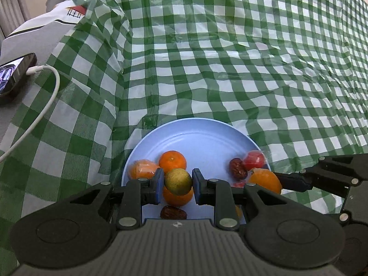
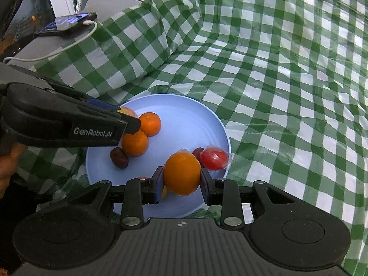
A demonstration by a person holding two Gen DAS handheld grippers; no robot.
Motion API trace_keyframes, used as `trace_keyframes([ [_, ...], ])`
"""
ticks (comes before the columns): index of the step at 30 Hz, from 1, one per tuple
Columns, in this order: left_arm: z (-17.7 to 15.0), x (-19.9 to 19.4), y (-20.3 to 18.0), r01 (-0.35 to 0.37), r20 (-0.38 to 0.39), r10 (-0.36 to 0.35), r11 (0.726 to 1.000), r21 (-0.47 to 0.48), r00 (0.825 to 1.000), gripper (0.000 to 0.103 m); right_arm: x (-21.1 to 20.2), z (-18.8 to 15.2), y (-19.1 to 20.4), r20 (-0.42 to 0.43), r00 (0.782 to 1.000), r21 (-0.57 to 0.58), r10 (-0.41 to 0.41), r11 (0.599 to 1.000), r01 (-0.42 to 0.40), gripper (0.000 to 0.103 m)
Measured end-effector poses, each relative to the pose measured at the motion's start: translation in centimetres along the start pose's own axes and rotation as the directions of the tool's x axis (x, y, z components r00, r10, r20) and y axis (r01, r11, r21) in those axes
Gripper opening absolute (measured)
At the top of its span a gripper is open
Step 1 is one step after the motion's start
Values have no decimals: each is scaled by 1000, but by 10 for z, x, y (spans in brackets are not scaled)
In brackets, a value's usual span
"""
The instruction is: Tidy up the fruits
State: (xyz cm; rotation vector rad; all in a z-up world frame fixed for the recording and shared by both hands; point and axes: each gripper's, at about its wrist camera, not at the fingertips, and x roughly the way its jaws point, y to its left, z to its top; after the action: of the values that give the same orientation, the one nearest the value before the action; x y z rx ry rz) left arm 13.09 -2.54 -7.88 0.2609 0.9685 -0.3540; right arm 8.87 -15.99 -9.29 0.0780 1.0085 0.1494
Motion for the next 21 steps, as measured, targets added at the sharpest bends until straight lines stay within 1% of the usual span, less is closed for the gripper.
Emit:
trace_keyframes([
  [1,0,0,0,5,4,-5,1000,0,1000,57,2,1,0,2,1000,-1,-3,1000,3,38],
  [2,1,-2,1,10,15,-10,1000,-6,1000,90,3,2,-1,1,1000,-3,-3,1000,3,49],
  [3,1,-7,1,8,36,-8,1000,-15,999,102,3,3,-1,-1,1000,-3,-2,1000,2,54],
  [5,-1,-19,2,7,91,-6,1000,-17,996,103,-2,2,0,-3,1000,0,2,1000,-2,71],
  [7,-2,-26,0,15,76,-15,1000,1,997,103,-11,-2,1,-17,1000,6,-12,1000,12,79],
  [10,-11,-41,1,5,54,-5,1000,-12,999,103,-29,-14,5,-48,999,15,-2,1000,3,83],
  [11,-15,-47,1,7,49,-7,1000,-19,999,103,-36,-18,8,-52,999,17,-2,1000,2,86],
  [14,-30,-73,1,2,44,0,998,-57,999,103,-60,-29,15,-49,999,22,-2,1000,3,88],
  [17,-43,-97,-2,-14,41,18,996,-91,999,103,-85,-36,21,-23,1000,46,-10,999,11,89],
  [21,-56,-124,-6,-61,50,68,989,-133,996,103,-114,-43,29,40,998,74,-40,997,37,91],
])
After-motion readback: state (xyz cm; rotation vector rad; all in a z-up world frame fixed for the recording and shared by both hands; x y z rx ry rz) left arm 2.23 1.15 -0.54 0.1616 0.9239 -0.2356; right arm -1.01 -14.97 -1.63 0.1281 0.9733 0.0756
